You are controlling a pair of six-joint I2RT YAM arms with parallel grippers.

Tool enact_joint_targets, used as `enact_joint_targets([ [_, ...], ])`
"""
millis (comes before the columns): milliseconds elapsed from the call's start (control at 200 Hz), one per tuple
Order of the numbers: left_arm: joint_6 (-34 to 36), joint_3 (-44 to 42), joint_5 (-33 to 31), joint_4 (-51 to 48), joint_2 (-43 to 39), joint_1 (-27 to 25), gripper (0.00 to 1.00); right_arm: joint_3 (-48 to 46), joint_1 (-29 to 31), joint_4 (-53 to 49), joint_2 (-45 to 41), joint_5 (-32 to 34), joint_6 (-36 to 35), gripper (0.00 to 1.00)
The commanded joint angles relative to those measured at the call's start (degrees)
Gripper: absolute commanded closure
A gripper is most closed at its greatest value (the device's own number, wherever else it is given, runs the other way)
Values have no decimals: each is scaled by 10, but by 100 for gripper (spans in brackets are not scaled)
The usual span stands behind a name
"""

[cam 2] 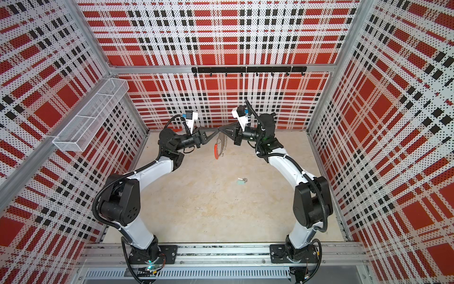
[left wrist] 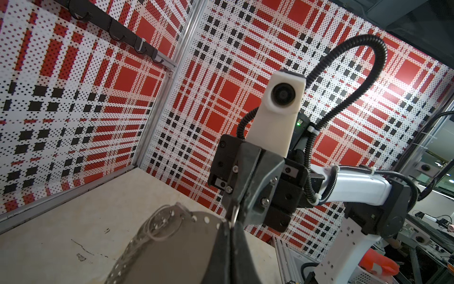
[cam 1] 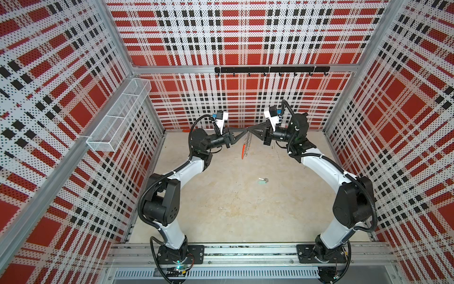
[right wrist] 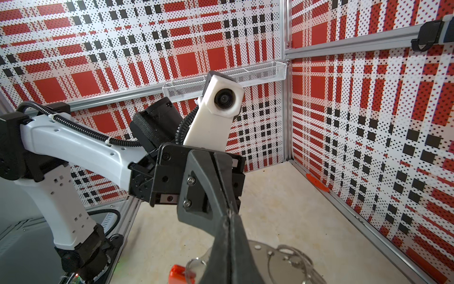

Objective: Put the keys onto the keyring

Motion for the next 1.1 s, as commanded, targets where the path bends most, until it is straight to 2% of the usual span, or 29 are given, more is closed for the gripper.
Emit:
enact_joint_targets([
  [0,-1,-8,-29,16,-15,-6,100,-16,8,7,0,24,-20,94],
  [105,-1,-12,-41,15,-15,-6,100,-31,8,21,-12,40,-17,94],
  [190,-4,-10,-43,15,-12,-7,100,-44,8,41,-20,46,-6,82],
  [296,-6,-10,-44,15,-11,-9,100,-54,7,54,-28,57,-2,78],
  [456,-8,-11,-44,15,-11,-11,100,-77,-2,101,-45,70,26,64],
  [767,-5,-15,-50,15,-15,-14,100,-110,-42,204,-60,64,134,63],
  [852,9,-25,-66,9,-20,-13,100,-130,-60,179,-78,120,148,65],
  [892,23,-30,-78,-8,-25,-13,100,-147,-68,145,-95,177,143,65],
  [1002,98,-41,-122,-90,-42,-19,100,-176,-67,-94,-138,389,82,72],
  [1092,169,-44,-171,-172,-58,-32,100,-223,-47,-211,-145,471,24,70],
])
